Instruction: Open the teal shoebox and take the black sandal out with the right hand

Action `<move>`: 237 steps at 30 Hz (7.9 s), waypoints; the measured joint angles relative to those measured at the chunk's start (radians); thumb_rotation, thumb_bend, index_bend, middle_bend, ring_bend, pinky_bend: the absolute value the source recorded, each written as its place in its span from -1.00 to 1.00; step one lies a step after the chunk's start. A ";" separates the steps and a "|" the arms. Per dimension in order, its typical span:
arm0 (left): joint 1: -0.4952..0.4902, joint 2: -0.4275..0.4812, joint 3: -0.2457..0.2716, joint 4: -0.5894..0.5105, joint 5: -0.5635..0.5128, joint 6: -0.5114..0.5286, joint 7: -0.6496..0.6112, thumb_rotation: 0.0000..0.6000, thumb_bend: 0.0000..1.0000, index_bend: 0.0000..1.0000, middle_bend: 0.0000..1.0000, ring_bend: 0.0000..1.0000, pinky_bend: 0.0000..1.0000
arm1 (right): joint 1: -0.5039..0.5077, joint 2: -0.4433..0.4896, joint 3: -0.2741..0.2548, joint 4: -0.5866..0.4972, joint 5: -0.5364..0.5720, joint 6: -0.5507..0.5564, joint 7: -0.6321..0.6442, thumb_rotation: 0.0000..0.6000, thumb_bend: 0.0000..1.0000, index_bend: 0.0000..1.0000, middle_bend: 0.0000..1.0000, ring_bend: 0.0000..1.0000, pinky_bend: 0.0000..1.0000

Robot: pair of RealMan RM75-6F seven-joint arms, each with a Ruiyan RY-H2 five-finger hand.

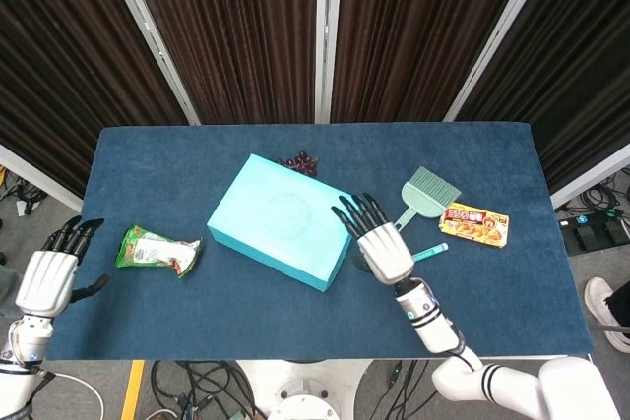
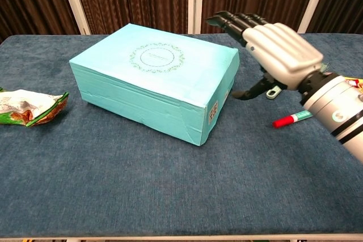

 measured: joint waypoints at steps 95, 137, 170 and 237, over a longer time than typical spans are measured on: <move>-0.015 -0.012 -0.004 0.033 0.002 -0.003 0.021 1.00 -0.64 -0.80 -0.70 -0.85 -0.51 | 0.057 0.024 0.452 -0.163 0.723 -0.442 0.672 1.00 -0.71 0.28 0.11 -0.17 -0.04; -0.012 -0.017 0.006 0.037 0.009 -0.003 0.014 1.00 -0.64 -0.80 -0.70 -0.85 -0.51 | -0.043 0.094 0.487 -0.198 0.358 -0.343 0.894 1.00 -0.99 -1.00 -0.75 -1.00 -0.98; -0.001 0.004 -0.003 0.055 -0.004 0.010 -0.048 1.00 -0.64 -0.80 -0.70 -0.85 -0.51 | 0.437 0.034 0.292 -0.006 0.464 -0.661 0.116 1.00 -0.94 -0.81 -0.61 -0.86 -0.72; 0.010 -0.005 -0.010 0.131 -0.019 0.009 -0.132 1.00 -0.64 -0.80 -0.70 -0.85 -0.50 | 0.550 -0.217 0.295 0.314 0.429 -0.444 0.174 1.00 -0.26 0.50 0.33 0.08 0.33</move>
